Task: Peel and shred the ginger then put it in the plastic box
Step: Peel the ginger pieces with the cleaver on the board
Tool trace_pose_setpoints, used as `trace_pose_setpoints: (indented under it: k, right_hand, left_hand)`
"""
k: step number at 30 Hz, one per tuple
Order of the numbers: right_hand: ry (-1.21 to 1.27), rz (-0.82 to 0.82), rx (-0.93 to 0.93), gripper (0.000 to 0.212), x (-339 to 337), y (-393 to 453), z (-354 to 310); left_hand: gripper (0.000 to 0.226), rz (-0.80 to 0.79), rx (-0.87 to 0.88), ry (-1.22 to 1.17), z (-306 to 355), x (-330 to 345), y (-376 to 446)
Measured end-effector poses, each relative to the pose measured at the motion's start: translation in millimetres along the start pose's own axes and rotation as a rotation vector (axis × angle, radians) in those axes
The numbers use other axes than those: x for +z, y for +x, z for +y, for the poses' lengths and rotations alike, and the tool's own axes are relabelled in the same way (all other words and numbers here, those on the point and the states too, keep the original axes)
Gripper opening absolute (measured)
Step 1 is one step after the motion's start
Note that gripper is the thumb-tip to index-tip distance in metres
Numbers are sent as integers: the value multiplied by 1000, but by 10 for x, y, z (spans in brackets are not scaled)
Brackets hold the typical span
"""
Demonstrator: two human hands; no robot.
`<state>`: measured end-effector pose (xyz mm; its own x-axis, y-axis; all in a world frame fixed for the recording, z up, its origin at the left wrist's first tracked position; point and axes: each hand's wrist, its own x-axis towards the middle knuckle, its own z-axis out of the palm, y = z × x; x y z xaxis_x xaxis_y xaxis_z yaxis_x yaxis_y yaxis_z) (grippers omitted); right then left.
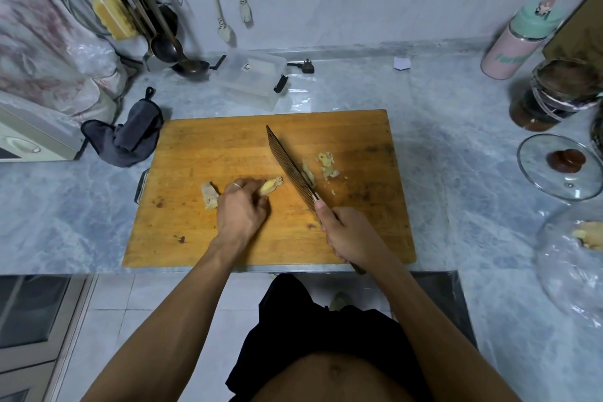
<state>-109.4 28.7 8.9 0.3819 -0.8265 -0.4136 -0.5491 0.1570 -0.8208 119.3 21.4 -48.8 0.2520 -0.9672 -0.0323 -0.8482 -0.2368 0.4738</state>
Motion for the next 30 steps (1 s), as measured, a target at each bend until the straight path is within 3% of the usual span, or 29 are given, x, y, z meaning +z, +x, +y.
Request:
trace_pose_setpoints:
  k: [4, 9, 13, 30]
  right_hand:
    - [-10, 0, -4, 60, 41, 1, -28]
    - [-34, -21, 37, 74, 72, 27, -98]
    - [-64, -51, 53, 64, 100, 53, -157]
    - [-122, -65, 131, 70, 197, 195, -319]
  left_hand:
    - [33, 17, 131, 33, 30, 67, -41]
    - [31, 46, 108, 21, 68, 128, -11]
    - [32, 54, 118, 53, 70, 164, 0]
    - [43, -9, 52, 71, 79, 192, 43]
